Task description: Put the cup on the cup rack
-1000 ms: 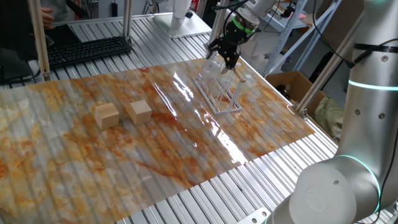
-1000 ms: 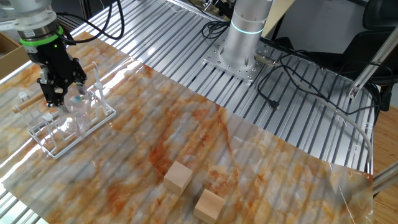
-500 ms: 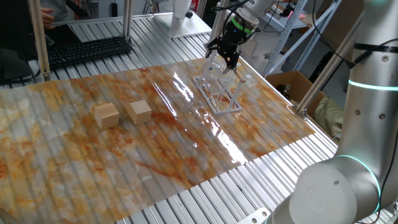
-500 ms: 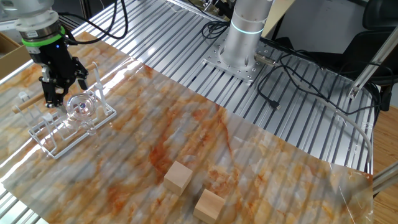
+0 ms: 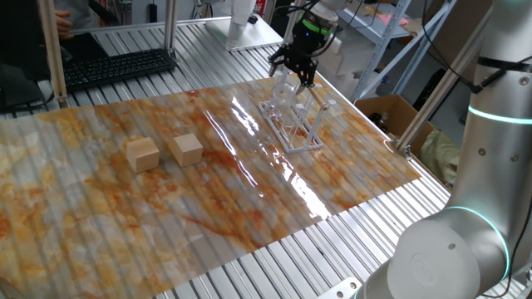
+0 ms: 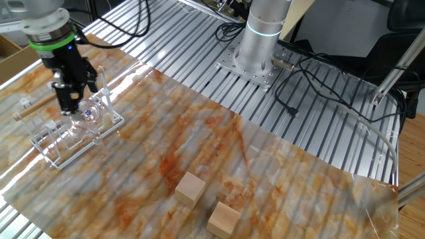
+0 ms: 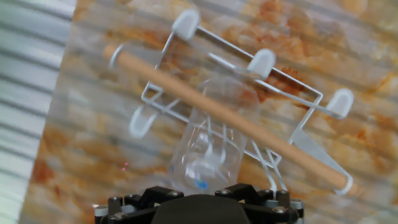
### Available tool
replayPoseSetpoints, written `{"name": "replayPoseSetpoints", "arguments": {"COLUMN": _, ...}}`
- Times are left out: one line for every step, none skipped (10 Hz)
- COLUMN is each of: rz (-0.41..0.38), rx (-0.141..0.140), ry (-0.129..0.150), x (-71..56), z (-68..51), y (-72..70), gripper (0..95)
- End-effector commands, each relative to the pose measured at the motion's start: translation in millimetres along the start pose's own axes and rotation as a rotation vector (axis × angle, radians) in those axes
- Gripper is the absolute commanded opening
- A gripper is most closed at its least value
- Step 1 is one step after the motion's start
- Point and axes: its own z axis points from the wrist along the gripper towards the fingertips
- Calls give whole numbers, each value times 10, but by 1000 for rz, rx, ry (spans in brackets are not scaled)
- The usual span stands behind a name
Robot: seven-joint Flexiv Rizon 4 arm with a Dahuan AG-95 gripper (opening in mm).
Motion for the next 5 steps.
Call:
{"name": "replayPoseSetpoints", "arguments": {"rz": -258, "rx": 63, "ry": -4, "x": 359, "z": -161, "y": -42, "gripper": 380}}
{"name": "replayPoseSetpoints", "arguments": {"rz": -345, "rx": 68, "ry": -7, "x": 459, "z": -173, "y": -40, "gripper": 380}}
{"name": "replayPoseSetpoints", "arguments": {"rz": -465, "rx": 96, "ry": -26, "x": 615, "z": -154, "y": -45, "gripper": 190}}
{"name": "replayPoseSetpoints", "arguments": {"rz": -547, "rx": 127, "ry": -59, "x": 750, "z": -119, "y": -47, "gripper": 0}}
{"name": "replayPoseSetpoints", "arguments": {"rz": -621, "rx": 153, "ry": -88, "x": 836, "z": -60, "y": -37, "gripper": 0}}
